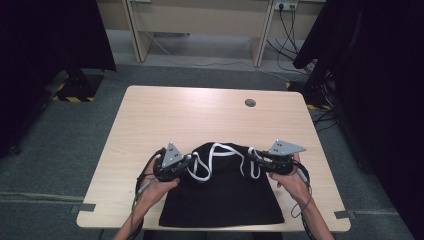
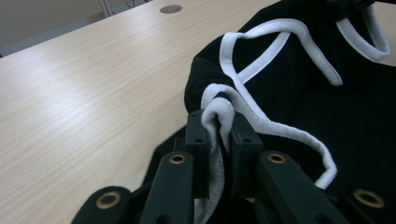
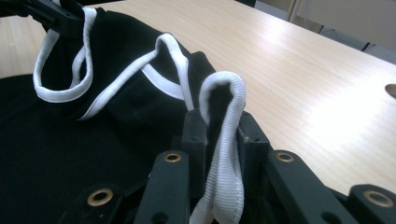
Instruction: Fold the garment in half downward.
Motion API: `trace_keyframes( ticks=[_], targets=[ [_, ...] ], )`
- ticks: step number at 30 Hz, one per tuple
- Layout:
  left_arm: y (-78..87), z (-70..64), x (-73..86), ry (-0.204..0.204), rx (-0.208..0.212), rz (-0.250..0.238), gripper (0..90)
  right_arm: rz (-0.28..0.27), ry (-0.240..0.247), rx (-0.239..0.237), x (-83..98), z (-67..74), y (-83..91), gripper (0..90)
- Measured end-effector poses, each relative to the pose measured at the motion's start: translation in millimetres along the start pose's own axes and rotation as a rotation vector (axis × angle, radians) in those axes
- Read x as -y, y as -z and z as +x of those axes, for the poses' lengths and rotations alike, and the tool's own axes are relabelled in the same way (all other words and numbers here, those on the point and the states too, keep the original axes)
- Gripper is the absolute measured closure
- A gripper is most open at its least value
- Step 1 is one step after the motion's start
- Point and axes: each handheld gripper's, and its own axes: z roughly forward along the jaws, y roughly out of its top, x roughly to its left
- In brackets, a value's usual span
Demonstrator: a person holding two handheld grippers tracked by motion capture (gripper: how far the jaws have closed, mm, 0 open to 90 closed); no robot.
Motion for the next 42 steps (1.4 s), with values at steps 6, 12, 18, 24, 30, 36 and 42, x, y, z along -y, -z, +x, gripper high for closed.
trace_keyframes(
  ticks=[6,12,18,24,30,36,42],
  targets=[
    [8.4,-11.3,15.5,0.006,0.023,0.012,79.2,0.007,0.005,-0.002,10.9,12.6,9.7,75.9],
    [15.6,-19.0,21.8,0.019,0.042,0.027,78.9,0.035,-0.046,0.010,17.7,22.9,18.6,74.7],
    [19.1,-28.3,29.6,0.061,0.058,0.028,78.0,0.039,-0.088,0.025,20.8,30.6,25.3,74.1],
    [22.1,-31.6,31.3,0.092,0.061,0.028,74.7,0.055,-0.114,0.047,18.8,37.2,29.0,70.3],
    [26.9,-38.5,37.3,0.104,0.070,0.038,67.7,0.071,-0.148,0.053,21.7,50.2,33.1,62.8],
    [34.4,-42.8,45.2,0.116,0.065,0.047,63.4,0.087,-0.172,0.029,32.6,62.4,39.9,61.2],
    [37.5,-50.0,49.7,0.101,0.071,0.068,63.6,0.095,-0.151,0.012,36.4,70.2,47.4,73.0]
  ],
)
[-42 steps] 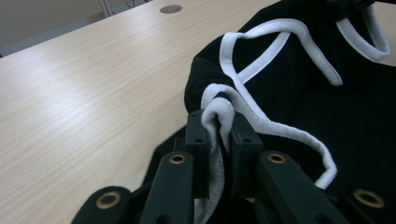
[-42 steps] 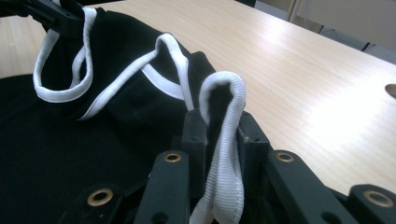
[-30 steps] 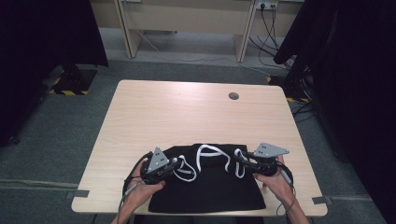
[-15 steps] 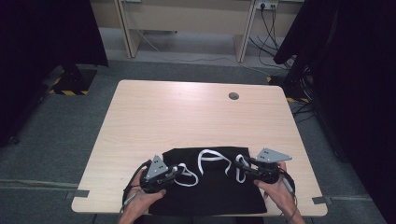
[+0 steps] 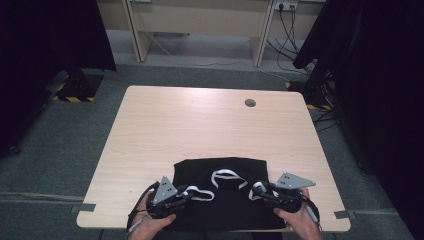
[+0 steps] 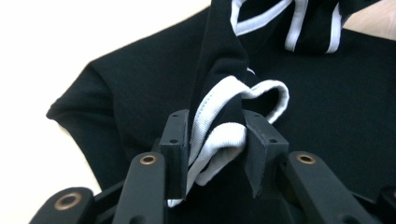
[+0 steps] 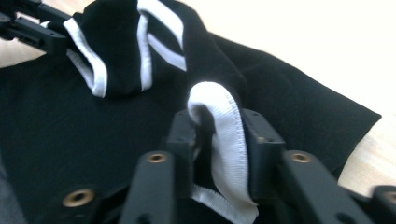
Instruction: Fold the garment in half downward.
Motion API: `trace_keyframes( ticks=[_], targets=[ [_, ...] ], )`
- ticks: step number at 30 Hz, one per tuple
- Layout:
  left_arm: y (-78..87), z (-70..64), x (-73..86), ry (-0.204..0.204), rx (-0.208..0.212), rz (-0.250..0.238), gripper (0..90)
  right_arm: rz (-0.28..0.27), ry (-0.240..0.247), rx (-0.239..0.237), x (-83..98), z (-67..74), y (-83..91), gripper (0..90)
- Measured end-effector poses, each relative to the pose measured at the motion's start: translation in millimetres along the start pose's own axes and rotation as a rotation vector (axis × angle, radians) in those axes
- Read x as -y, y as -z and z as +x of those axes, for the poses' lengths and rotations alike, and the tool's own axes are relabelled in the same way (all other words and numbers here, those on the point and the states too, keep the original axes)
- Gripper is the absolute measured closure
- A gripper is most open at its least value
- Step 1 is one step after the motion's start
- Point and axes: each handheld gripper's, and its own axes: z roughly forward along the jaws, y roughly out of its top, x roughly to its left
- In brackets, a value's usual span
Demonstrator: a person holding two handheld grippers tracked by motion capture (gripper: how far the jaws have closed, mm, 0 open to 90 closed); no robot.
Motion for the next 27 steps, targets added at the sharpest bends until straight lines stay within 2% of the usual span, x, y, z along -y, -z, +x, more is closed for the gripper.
trace_keyframes(
  ticks=[4,8,12,19,23,27],
  targets=[
    [-3.0,-1.3,5.6,-0.002,0.007,0.030,66.2,0.029,0.025,-0.005,5.9,2.5,-1.3,78.0],
    [-3.1,-2.8,8.5,-0.012,0.004,0.052,68.9,0.065,0.044,-0.007,13.2,4.0,-2.9,78.9],
    [-3.5,-5.7,9.3,-0.045,-0.013,0.075,71.4,0.095,0.051,-0.012,20.4,5.8,-4.9,79.3],
    [-5.8,-6.6,9.8,-0.045,-0.019,0.081,71.3,0.122,0.059,-0.007,26.8,6.7,-8.2,79.9],
    [-11.1,-1.7,6.0,-0.046,-0.026,0.094,71.4,0.128,0.061,0.003,23.6,2.5,-11.9,80.0],
    [-20.7,7.2,1.7,-0.030,-0.030,0.096,71.2,0.132,0.055,0.022,16.0,-9.1,-20.5,80.0]
  ],
)
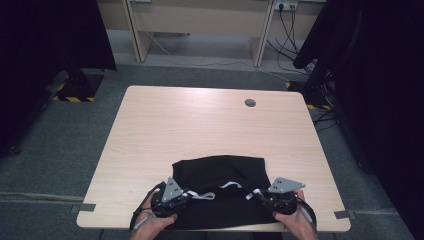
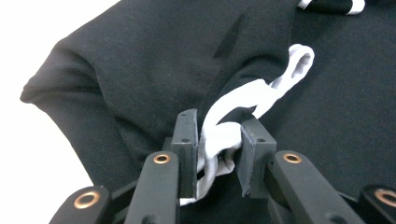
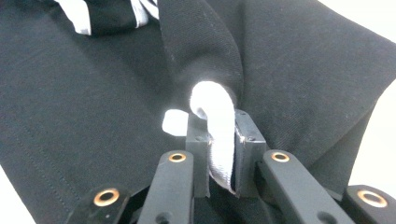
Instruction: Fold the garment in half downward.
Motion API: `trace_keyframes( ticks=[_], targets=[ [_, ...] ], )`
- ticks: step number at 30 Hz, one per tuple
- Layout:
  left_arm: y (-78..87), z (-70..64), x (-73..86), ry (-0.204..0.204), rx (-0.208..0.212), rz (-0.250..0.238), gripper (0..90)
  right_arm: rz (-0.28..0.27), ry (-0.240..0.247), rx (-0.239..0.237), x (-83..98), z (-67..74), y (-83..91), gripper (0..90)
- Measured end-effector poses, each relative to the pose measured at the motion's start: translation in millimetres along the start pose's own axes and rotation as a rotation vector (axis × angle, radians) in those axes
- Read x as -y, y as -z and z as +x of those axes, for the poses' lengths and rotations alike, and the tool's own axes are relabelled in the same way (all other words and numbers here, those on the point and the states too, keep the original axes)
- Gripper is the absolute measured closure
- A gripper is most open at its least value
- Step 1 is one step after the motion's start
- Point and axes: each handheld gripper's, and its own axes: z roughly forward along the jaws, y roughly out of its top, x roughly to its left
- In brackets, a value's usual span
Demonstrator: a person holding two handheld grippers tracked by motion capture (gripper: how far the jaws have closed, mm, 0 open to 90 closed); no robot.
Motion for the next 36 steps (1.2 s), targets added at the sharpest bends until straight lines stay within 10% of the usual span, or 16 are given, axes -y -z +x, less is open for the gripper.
trace_keyframes(
  ticks=[6,8,12,17,22,24,27,36],
  targets=[
    [-17.2,21.4,-15.1,0.005,-0.005,0.003,68.6,-0.031,-0.044,0.008,-9.9,-23.5,-12.2,73.7],
    [-13.6,21.6,-18.8,0.003,-0.027,0.004,54.3,-0.041,-0.057,0.021,-13.2,-24.8,-8.5,61.4],
    [4.5,18.9,-28.6,0.002,-0.039,-0.050,35.4,-0.080,-0.043,0.010,-24.4,-16.6,14.7,42.4],
    [0.5,12.0,-45.2,0.019,-0.034,-0.084,24.4,-0.094,-0.006,0.026,-46.0,-5.4,21.0,43.6],
    [-16.0,2.6,-49.1,-0.013,-0.006,-0.057,31.1,-0.028,-0.011,0.043,-49.9,-5.7,2.3,48.3],
    [-25.5,2.6,-45.5,-0.039,-0.006,-0.048,56.5,0.010,0.006,0.037,-45.7,-10.5,-10.6,69.8],
    [-23.1,6.4,-43.8,-0.038,0.001,-0.064,72.0,0.018,0.033,0.013,-42.7,-15.6,-12.5,83.2],
    [26.1,-2.8,-45.7,-0.092,0.025,-0.137,78.8,-0.079,0.128,0.010,-53.0,-0.5,35.7,86.4]
  ],
)
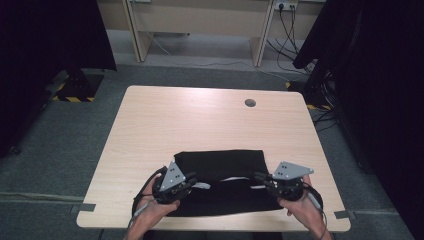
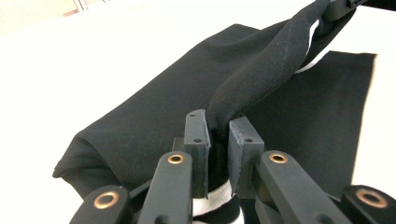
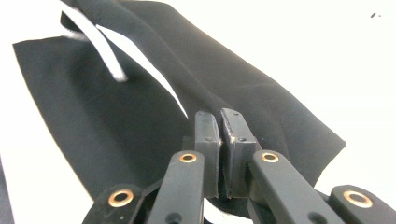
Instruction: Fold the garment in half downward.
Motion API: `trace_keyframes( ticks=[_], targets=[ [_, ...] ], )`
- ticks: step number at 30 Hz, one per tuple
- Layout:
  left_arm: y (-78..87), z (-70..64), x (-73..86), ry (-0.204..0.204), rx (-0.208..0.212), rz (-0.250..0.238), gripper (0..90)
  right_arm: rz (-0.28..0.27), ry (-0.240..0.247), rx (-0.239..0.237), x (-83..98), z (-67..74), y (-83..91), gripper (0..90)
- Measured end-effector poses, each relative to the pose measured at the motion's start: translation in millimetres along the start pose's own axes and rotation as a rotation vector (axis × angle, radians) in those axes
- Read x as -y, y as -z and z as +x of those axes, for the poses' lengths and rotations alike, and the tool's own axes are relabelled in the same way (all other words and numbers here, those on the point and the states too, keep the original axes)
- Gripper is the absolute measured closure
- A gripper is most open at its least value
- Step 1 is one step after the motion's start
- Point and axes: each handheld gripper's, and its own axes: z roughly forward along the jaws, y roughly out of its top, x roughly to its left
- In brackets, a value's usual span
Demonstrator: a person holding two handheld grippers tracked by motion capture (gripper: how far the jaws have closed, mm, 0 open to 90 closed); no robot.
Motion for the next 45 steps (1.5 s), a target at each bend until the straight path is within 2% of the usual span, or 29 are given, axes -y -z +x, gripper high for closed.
trace_keyframes(
  ticks=[3,6,8,9,10,12,15,18,20,22,23,26,31,33,38,41,43,45],
  targets=[
    [0.1,-13.7,17.9,-0.005,0.039,0.050,77.7,0.027,0.022,-0.018,11.2,12.9,-0.5,86.2],
    [-5.4,-25.4,38.5,0.002,0.064,0.095,75.3,0.067,0.011,-0.046,30.0,23.1,-6.2,85.8],
    [-8.1,-28.5,48.2,0.021,0.085,0.104,71.7,0.086,-0.009,-0.063,41.2,27.6,-9.2,83.9],
    [-8.1,-28.5,48.2,0.021,0.085,0.104,68.5,0.098,-0.023,-0.070,45.6,29.3,-10.5,79.6],
    [-7.2,-29.4,50.4,0.041,0.102,0.092,64.8,0.105,-0.044,-0.075,48.9,30.7,-11.6,74.2],
    [-3.0,-30.3,46.0,0.053,0.116,0.071,55.3,0.103,-0.075,-0.080,50.9,31.8,-9.6,65.2],
    [2.0,-32.8,35.5,0.049,0.093,0.055,40.3,0.051,-0.116,-0.077,43.8,32.1,-1.3,55.1],
    [4.7,-32.5,25.5,0.084,0.103,0.022,34.8,0.010,-0.119,-0.055,32.5,31.3,4.0,52.9],
    [2.1,-28.2,21.7,0.109,0.077,0.020,33.3,-0.004,-0.128,-0.040,27.2,27.8,2.2,52.8],
    [-0.5,-25.6,21.3,0.117,0.061,0.026,32.8,-0.001,-0.130,-0.034,25.7,25.5,-0.8,52.7],
    [-7.5,-20.0,24.2,0.129,0.037,0.055,33.0,0.017,-0.135,-0.020,25.4,19.8,-9.4,52.7],
    [-15.9,-14.3,36.3,0.140,-0.003,0.118,33.3,0.051,-0.146,-0.005,31.1,13.9,-23.1,52.6],
    [-14.5,-13.7,51.5,0.149,0.001,0.135,32.9,0.108,-0.145,-0.004,47.8,14.3,-31.1,51.9],
    [-15.3,-15.2,52.7,0.126,-0.004,0.138,32.7,0.109,-0.159,-0.006,52.0,14.5,-30.3,51.4],
    [-17.3,-16.3,54.1,0.111,-0.016,0.126,33.0,0.112,-0.170,0.001,53.7,14.0,-29.2,49.7],
    [-17.9,-17.3,53.2,0.105,-0.018,0.132,32.1,0.122,-0.171,0.003,49.2,11.6,-28.0,42.7],
    [-17.6,-18.2,50.7,0.093,-0.024,0.137,28.9,0.099,-0.173,0.016,42.3,7.7,-26.0,40.5],
    [-13.7,-18.3,44.6,0.074,-0.057,0.097,24.8,0.067,-0.173,0.040,34.0,3.1,-25.7,37.8]
  ],
)
